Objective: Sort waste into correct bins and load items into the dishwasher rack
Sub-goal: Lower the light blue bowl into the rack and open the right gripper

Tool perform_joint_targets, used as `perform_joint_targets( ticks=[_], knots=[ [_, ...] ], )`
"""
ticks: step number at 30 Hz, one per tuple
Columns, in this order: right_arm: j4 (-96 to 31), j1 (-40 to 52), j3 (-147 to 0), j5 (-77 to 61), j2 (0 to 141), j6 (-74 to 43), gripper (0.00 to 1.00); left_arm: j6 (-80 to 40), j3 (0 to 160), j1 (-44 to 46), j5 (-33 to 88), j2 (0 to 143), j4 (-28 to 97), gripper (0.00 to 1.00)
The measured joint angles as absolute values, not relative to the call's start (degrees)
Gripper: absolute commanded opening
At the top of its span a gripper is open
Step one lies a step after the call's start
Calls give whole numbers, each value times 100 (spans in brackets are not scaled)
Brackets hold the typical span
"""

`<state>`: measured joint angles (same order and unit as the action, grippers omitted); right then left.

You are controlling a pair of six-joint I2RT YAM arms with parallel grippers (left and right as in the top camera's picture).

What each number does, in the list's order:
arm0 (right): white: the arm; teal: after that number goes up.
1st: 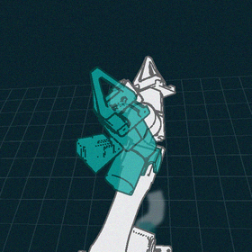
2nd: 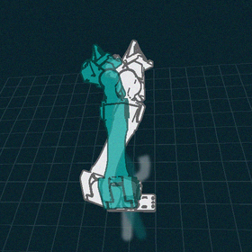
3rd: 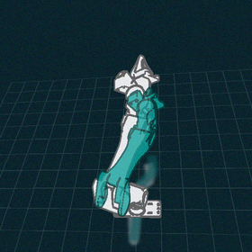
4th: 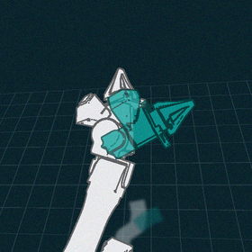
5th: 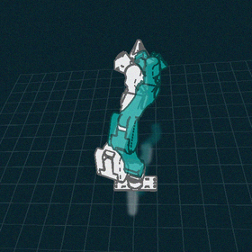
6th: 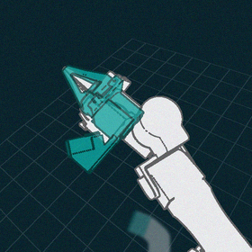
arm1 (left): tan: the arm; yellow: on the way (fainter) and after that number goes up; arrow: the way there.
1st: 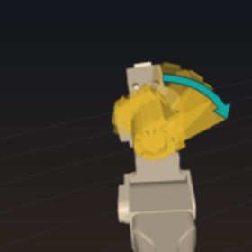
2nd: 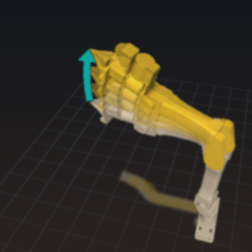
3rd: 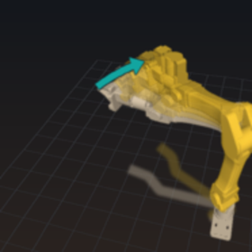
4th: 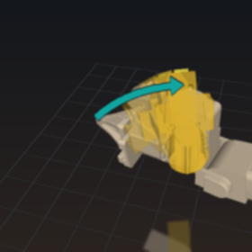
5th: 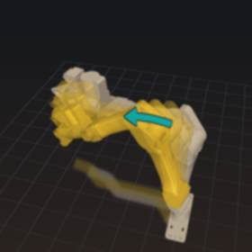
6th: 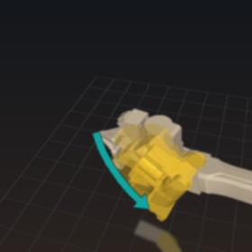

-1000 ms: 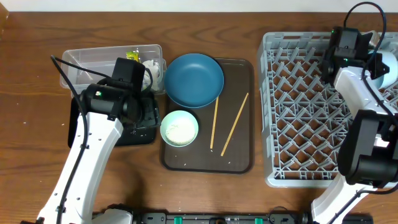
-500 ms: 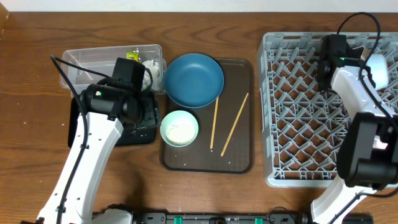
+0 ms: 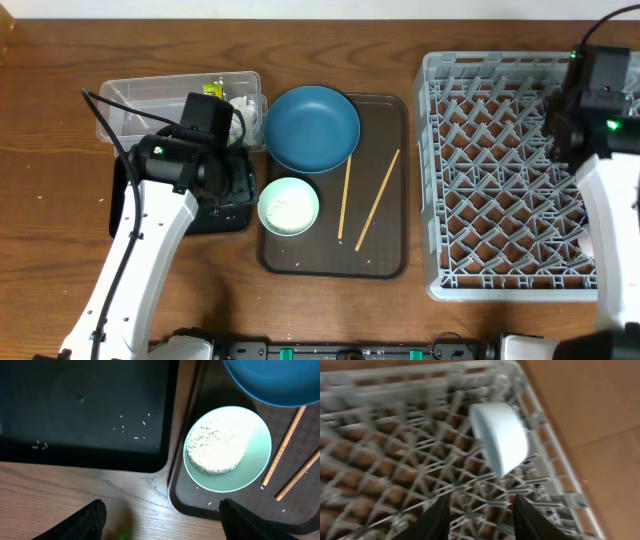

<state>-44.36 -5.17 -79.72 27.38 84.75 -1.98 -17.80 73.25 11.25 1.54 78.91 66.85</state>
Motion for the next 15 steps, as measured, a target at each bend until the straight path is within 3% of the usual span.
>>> perform_joint_targets(
  ticks=[5, 9, 13, 15],
  knots=[
    [-4842, -517, -7972, 2108, 8427, -242, 43, -1780, 7325, 1125, 154, 7891, 6685, 76],
    [-5072, -517, -7970, 1905, 8471, -233, 17, -1780, 7325, 1125, 156, 7891, 6687, 76],
    [-5216, -541, -7972, 1909, 8635, -423, 3, -1780, 7325, 1125, 156, 7891, 6689, 76],
    [-5321, -561, -7972, 1898, 8742, -539, 1, -1780, 7325, 1125, 156, 7891, 6687, 76]
  ],
)
